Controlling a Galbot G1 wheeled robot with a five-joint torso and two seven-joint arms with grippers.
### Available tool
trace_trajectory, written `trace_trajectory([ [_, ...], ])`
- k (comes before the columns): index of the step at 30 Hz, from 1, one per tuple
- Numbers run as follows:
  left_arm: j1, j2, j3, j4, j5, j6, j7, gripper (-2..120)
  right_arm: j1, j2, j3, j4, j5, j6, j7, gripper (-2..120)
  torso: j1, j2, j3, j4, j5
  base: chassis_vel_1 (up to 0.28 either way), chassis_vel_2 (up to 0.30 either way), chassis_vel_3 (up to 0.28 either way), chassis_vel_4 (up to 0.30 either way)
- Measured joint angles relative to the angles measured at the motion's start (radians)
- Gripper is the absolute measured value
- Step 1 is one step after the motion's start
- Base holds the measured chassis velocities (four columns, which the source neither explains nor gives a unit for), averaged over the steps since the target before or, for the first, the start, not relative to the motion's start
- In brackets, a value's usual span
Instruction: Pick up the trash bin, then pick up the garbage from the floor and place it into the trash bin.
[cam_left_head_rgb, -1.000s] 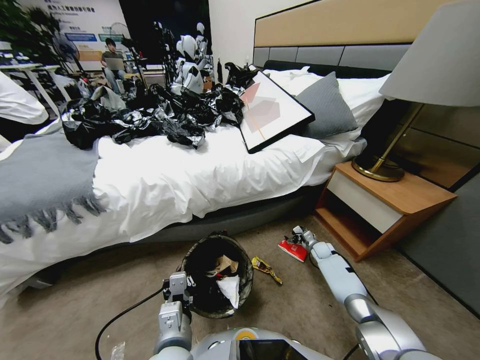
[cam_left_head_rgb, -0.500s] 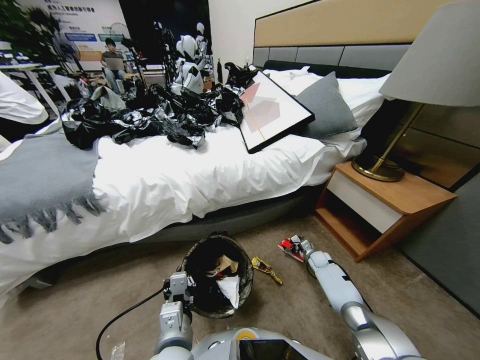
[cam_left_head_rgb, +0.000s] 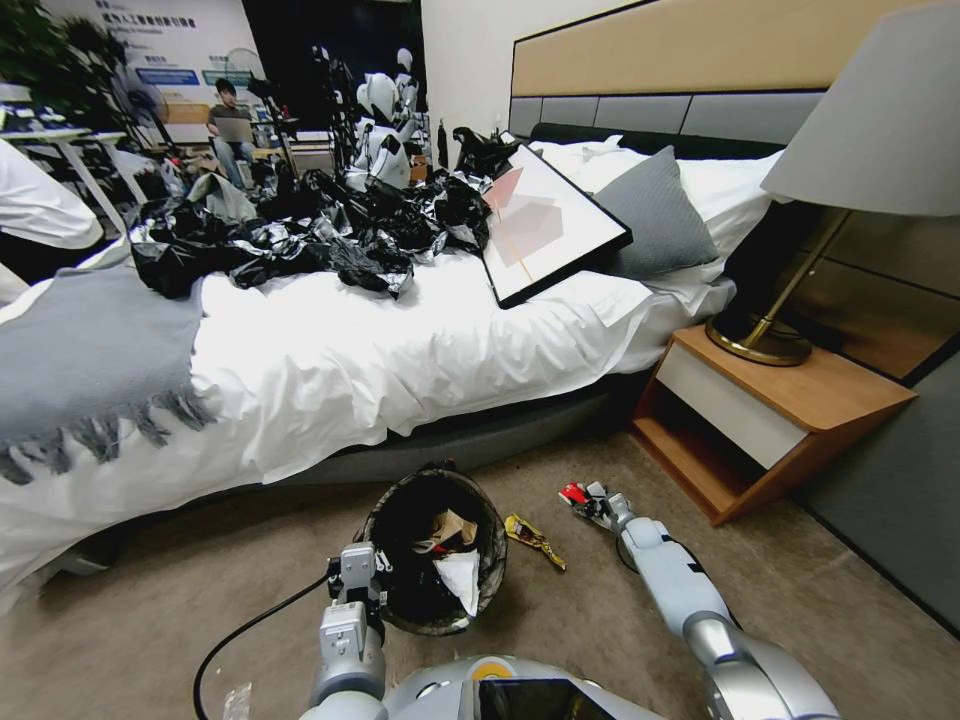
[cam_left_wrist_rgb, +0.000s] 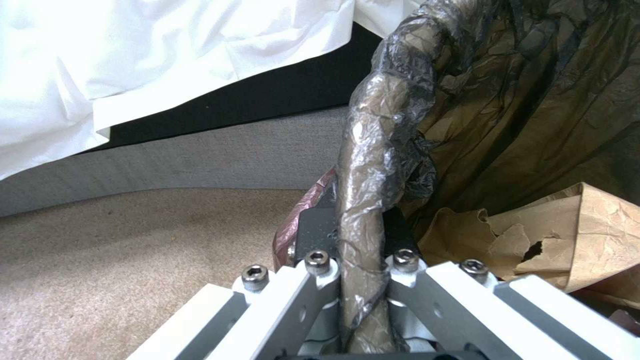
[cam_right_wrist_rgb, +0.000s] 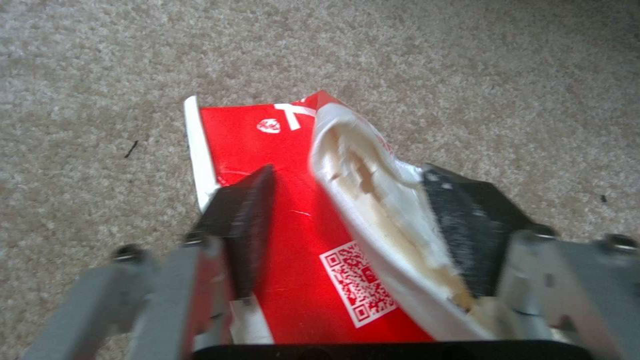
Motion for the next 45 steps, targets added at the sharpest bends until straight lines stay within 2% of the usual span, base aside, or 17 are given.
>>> trace_trajectory([
  [3,0.001,0.001,-0.001,0.0,0.0,-0.001,0.0,0,-0.003,0.0,0.0,0.0,0.0,0.003,0.001,38,0.0,0.0,0.0,0.0,0.0,0.0,0.0,0.0,0.0],
  [5,0.001,0.001,-0.001,0.0,0.0,-0.001,0.0,0,-0.004,-0.001,-0.001,0.0,0.001,0.003,0.001,34,0.0,0.0,0.0,-0.0001,0.0,0.0,0.0,0.0,0.0],
  [8,0.001,0.002,0.0,-0.001,0.0,-0.002,0.0,0,-0.007,-0.006,-0.001,0.002,0.003,0.007,0.001,19,0.0,0.0,0.0,0.0,0.0002,0.0,0.0,0.0,0.0],
  [9,0.001,0.002,0.0,-0.001,0.0,-0.002,0.0,0,-0.007,-0.006,-0.001,0.002,0.003,0.007,0.001,19,0.0,0.0,0.0,0.0,0.0002,0.0,0.0,0.0,0.0],
  [11,0.0,0.002,0.001,-0.001,0.0,-0.002,0.0,0,-0.01,-0.012,-0.001,0.003,0.006,0.011,0.001,9,0.0,0.0,0.0,0.0,0.0003,0.0,0.0,0.0,0.0],
  [14,-0.002,0.002,0.001,-0.001,0.0,-0.002,0.0,0,-0.012,-0.017,-0.001,0.003,0.007,0.016,-0.001,1,0.0,0.0,0.0,-0.0001,0.0003,0.0,0.0,0.0,0.0],
  [26,-0.005,0.003,0.0,-0.001,-0.003,-0.004,0.0,0,-0.017,-0.017,0.001,0.006,0.009,0.03,-0.001,0,0.0,0.0,0.0,-0.0002,0.0,0.0,0.0,0.0,0.0],
  [33,-0.008,0.003,0.001,0.002,-0.004,-0.005,0.0,0,-0.041,-0.016,-0.008,0.049,0.062,0.039,0.035,0,0.0,0.0,0.0,-0.0005,0.0006,0.0,0.0,0.0,0.0],
  [35,-0.012,0.003,0.002,0.008,-0.006,-0.005,0.0,0,-0.097,-0.027,-0.013,0.154,0.132,0.045,0.054,0,0.0,0.0,0.0,-0.0006,0.0007,0.0,0.0,0.0,0.0],
  [36,-0.012,0.003,0.002,0.008,-0.006,-0.005,0.0,0,-0.097,-0.027,-0.013,0.154,0.132,0.045,0.054,0,0.0,0.0,0.0,-0.0006,0.0007,0.0,0.0,0.0,0.0],
  [38,-0.017,0.004,0.002,0.012,-0.009,-0.005,0.0,0,-0.151,-0.033,-0.009,0.271,0.176,0.083,0.066,0,0.0,0.0,0.0,-0.0005,0.0002,0.0,0.0,0.0,0.0],
  [39,-0.017,0.004,0.002,0.012,-0.009,-0.005,0.0,0,-0.151,-0.033,-0.009,0.271,0.176,0.083,0.066,0,0.0,0.0,0.0,-0.0005,0.0002,0.0,0.0,0.0,0.0],
  [42,-0.019,0.007,0.003,0.015,-0.016,-0.005,0.0,0,-0.229,-0.045,0.009,0.438,0.219,0.128,0.079,0,0.0,0.0,0.0,-0.0002,0.0002,0.0,0.0,0.0,0.0],
  [43,-0.019,0.007,0.003,0.015,-0.016,-0.005,0.0,0,-0.229,-0.045,0.009,0.438,0.219,0.128,0.079,0,0.0,0.0,0.0,-0.0002,0.0002,0.0,0.0,0.0,0.0],
  [45,-0.021,0.012,0.003,0.017,-0.021,-0.004,0.001,0,-0.279,-0.058,0.019,0.555,0.252,0.151,0.079,0,0.0,0.0,0.0,-0.0002,0.0002,0.0,0.0,0.0,0.0],
])
